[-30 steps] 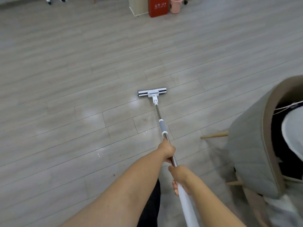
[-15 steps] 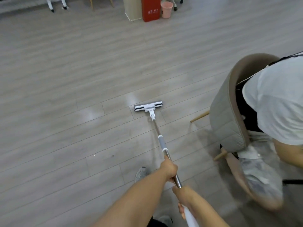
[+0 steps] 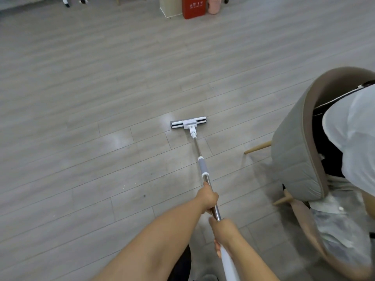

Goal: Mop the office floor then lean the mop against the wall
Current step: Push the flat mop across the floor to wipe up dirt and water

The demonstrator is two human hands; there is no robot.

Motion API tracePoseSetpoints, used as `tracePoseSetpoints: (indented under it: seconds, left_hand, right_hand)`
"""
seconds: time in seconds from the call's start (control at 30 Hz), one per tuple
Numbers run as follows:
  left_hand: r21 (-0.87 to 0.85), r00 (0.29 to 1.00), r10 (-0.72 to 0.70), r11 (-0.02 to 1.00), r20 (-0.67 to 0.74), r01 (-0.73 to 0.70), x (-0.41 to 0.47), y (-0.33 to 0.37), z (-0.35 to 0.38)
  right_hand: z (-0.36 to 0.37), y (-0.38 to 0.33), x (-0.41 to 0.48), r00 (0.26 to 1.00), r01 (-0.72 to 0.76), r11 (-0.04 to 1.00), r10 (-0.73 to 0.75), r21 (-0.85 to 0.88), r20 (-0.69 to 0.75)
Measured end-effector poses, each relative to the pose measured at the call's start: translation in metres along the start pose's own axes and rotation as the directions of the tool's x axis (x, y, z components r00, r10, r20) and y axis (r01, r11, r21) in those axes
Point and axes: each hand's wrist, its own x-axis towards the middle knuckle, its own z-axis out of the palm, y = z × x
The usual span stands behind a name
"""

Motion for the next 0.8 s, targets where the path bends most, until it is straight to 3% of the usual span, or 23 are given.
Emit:
tracePoseSetpoints:
  seconds: [0.1, 0.4, 0.57, 0.8]
  left_hand:
    - [0.016, 1.000, 0.011, 1.000, -0.007, -0.011, 0.041, 0.024, -0.036]
    - [0.046, 1.000, -0.022, 0.999, -0.016, 0.022, 0.131, 0.077, -0.125]
    - [0.108, 0.999, -0.045, 0.993, -0.015, 0.046, 0.135, 0.063, -0.111]
    - [0.118, 0.998, -0.061, 0.991, 0.021, 0.058, 0.076, 0.015, -0.062]
  right_hand:
    - [-0.004, -0.051, 0.018, 0.999, 0.041, 0.996, -0.041, 0.082, 0.003]
    - [-0.003, -0.173, 0.085, 0.999, 0.029, 0.996, -0.030, 0.081, 0.016]
    - [0.005, -0.154, 0.086, 0.999, -0.027, 0.995, 0.026, 0.096, 0.019]
    - [0.027, -0.069, 0.051, 0.999, -0.023, 0.997, 0.019, 0.075, 0.042]
